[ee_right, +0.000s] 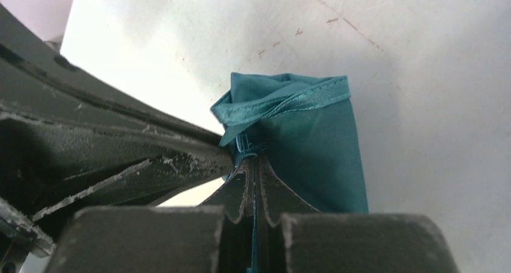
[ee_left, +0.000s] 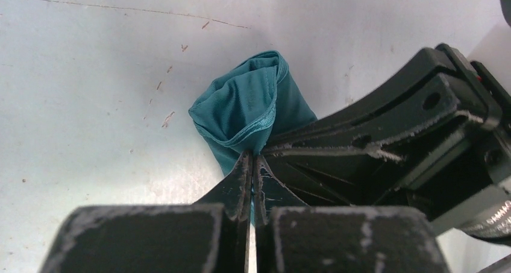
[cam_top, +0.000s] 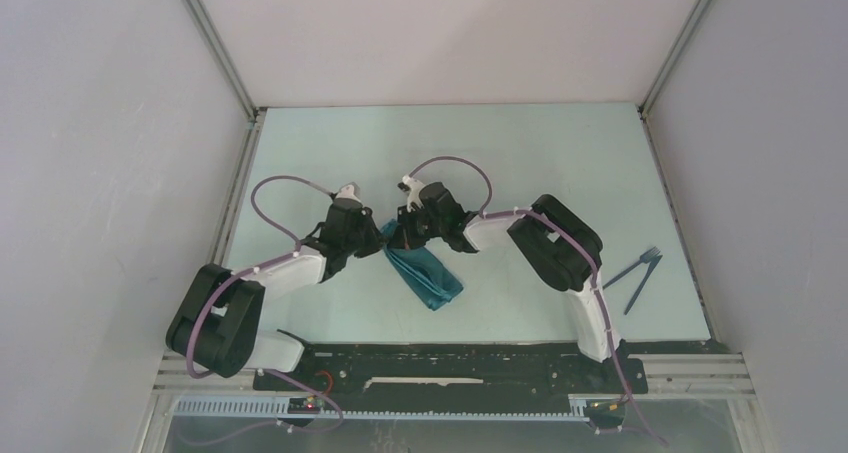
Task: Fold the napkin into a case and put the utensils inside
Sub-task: Stuff the top corner of the smaller-rectangle-folded napkin into the folded napkin.
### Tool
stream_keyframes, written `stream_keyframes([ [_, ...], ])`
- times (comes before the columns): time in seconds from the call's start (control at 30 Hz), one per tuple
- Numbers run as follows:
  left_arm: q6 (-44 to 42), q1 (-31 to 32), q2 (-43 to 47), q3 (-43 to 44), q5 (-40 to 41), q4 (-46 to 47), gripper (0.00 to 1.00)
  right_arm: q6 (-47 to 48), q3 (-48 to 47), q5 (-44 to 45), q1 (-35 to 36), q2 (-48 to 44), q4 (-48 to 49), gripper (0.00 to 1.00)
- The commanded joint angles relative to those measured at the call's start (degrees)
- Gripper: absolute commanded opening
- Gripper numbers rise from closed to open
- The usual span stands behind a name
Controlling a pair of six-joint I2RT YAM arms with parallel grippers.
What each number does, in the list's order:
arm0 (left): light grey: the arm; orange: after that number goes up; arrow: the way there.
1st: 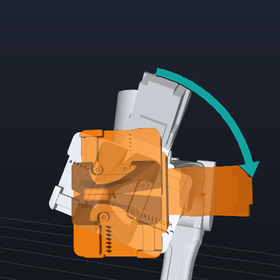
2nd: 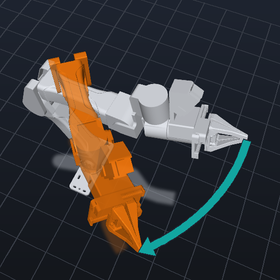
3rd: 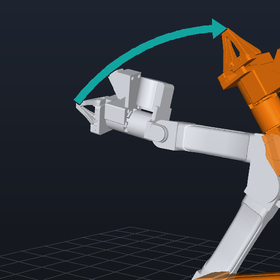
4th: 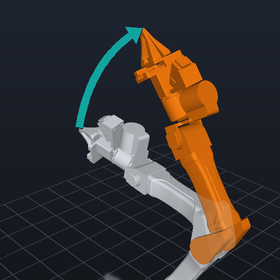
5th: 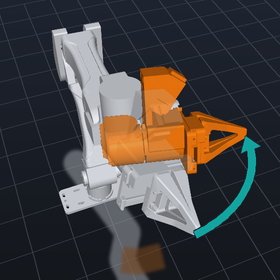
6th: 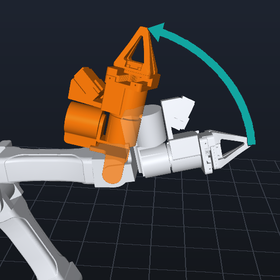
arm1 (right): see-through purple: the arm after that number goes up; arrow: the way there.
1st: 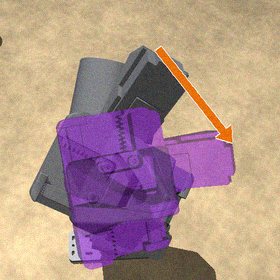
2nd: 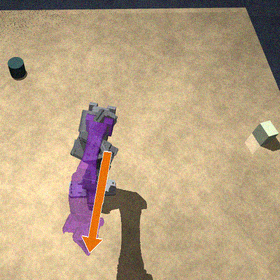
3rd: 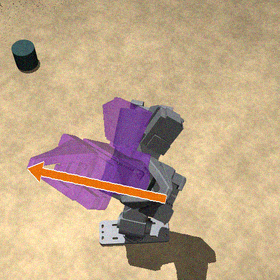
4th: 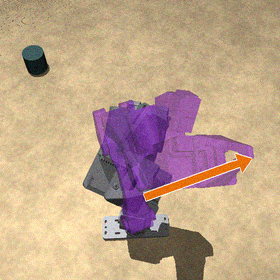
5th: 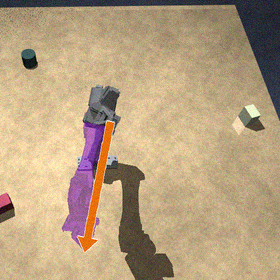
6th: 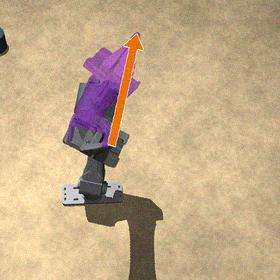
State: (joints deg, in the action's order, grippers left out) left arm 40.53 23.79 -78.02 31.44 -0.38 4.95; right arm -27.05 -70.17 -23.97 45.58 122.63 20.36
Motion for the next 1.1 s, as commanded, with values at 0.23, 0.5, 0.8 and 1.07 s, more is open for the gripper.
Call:
stream_keyframes([
  [0.23,2.0,0.1,2.5,-0.4,0.1,0.8,0.00,-12.0,-3.0,0.6,-0.3,6.9,11.0,0.00],
  [0.5,3.2,-3.3,2.7,0.1,2.1,-3.1,0.00,-13.4,-2.7,-4.7,-1.1,4.0,1.9,0.22],
  [0.8,3.4,-4.0,3.9,-1.1,3.0,-3.4,0.00,-18.7,1.9,-9.6,-3.4,3.2,8.6,0.31],
  [1.07,2.8,-4.0,4.3,-1.6,3.0,-3.5,0.00,-23.5,2.0,-11.3,-5.5,3.5,14.7,0.33],
])
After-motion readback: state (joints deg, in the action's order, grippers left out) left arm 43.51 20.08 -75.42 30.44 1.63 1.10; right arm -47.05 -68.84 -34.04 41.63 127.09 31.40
